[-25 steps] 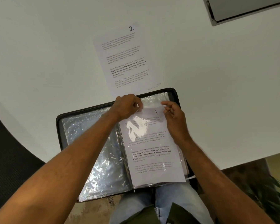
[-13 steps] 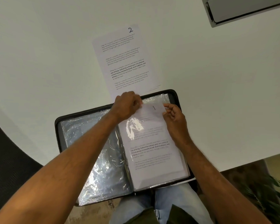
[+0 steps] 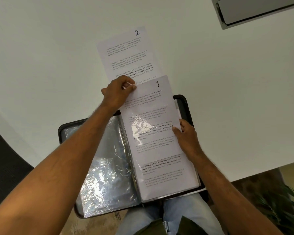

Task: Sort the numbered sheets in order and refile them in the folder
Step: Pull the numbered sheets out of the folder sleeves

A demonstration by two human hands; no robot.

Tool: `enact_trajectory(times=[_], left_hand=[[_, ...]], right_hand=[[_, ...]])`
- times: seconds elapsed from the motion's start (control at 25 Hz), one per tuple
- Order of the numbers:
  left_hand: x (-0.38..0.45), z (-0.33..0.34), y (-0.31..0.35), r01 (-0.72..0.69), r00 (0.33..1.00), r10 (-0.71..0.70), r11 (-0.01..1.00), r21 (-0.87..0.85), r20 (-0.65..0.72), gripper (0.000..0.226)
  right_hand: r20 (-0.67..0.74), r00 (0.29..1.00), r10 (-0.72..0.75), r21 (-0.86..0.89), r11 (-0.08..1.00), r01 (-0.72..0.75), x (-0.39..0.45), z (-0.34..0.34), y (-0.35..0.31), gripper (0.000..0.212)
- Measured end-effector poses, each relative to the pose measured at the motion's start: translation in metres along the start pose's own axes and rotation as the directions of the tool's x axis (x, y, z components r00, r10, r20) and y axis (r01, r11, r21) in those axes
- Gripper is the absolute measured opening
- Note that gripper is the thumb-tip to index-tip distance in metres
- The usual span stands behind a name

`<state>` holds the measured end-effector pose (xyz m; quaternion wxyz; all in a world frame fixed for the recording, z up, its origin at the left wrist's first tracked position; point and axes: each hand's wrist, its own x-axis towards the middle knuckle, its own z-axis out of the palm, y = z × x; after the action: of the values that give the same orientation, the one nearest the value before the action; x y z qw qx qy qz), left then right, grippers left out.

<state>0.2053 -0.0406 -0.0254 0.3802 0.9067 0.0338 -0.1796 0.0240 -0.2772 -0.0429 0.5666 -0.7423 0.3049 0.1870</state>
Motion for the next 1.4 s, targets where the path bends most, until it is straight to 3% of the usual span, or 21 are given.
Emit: enact_trajectory(times=[0.16, 0.32, 0.48, 0.56, 0.64, 0.8, 1.0, 1.4], left_hand=[[-0.010, -0.017, -0.025, 0.202, 0.978, -0.178, 0.942, -0.269, 0.110, 0.029], [-0.036, -0.017, -0.037, 0.344, 0.939, -0.303, 0.791, -0.506, 0.163, 0.038], [-0.049, -0.007, -0.052, 0.392, 0.920, -0.348, 0.831, -0.396, 0.181, 0.009], [-0.048, -0.001, -0.052, 0.364, 0.931, -0.335, 0.872, -0.327, 0.142, 0.013], [-0.044, 0.001, -0.047, 0.307, 0.951, -0.305, 0.892, -0.331, 0.060, 0.004], [-0.021, -0.007, -0.037, 0.299, 0.933, -0.360, 0.806, -0.510, -0.023, 0.018], [0.025, -0.025, -0.021, 0.230, 0.909, -0.400, 0.711, -0.665, -0.114, 0.006], [0.101, -0.033, -0.010, 0.198, 0.885, -0.428, 0.702, -0.684, -0.183, 0.005]], right_hand=[[0.001, 1.000, 0.023, 0.038, 0.999, -0.023, 0.001, 0.001, 0.001, 0.018], [0.000, 0.999, 0.034, 0.063, 0.997, -0.034, -0.001, 0.003, 0.000, 0.019], [0.007, 0.999, 0.035, 0.081, 0.996, -0.035, -0.002, 0.002, -0.001, 0.017], [0.007, 0.999, 0.044, 0.100, 0.994, -0.044, -0.002, 0.002, -0.003, 0.016], [0.011, 0.999, 0.050, 0.113, 0.992, -0.051, -0.003, 0.001, -0.004, 0.015], [0.030, 0.997, 0.065, 0.137, 0.988, -0.068, -0.004, 0.001, -0.006, 0.017], [0.031, 0.997, 0.073, 0.172, 0.982, -0.077, -0.001, 0.000, -0.007, 0.013], [0.072, 0.992, 0.103, 0.197, 0.974, -0.115, 0.008, -0.003, -0.003, 0.012]])
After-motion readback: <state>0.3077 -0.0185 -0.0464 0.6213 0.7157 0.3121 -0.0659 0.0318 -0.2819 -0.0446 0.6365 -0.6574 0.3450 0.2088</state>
